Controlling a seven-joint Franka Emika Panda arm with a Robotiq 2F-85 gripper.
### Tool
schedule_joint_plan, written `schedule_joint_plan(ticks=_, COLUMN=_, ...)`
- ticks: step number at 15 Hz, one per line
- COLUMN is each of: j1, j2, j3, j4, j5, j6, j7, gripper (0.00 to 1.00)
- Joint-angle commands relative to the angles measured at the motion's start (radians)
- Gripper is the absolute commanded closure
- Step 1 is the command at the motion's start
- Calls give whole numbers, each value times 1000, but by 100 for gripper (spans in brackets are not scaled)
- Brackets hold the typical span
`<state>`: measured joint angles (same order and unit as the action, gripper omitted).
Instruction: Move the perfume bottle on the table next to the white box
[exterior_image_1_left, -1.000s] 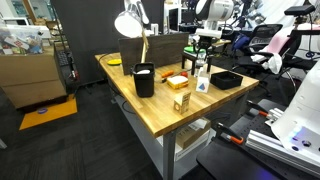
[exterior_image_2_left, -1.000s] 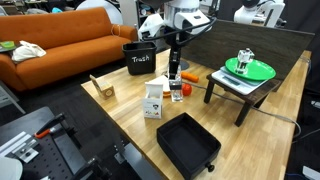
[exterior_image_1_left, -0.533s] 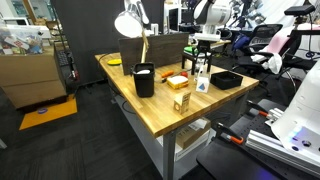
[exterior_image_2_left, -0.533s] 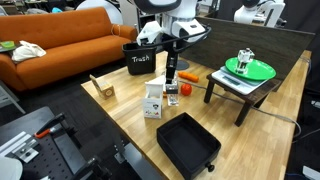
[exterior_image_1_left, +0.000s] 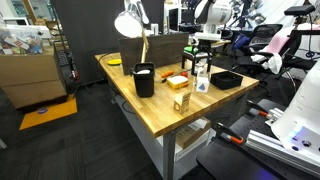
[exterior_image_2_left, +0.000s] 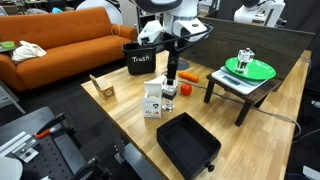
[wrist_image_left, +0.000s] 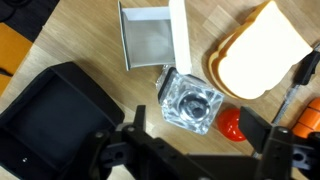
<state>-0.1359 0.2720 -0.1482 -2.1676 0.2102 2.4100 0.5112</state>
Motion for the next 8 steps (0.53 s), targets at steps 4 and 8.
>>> schedule_joint_plan(ticks=4, j1=17, j2=-106, j3=-16, j4=-49, j5=-15, j6=2, j7=4, gripper=0)
schedule_joint_plan(ticks=8, j1=22, j2=-274, j3=-11, j4=-132, j5=-74, j6=10, j7=21, gripper=0)
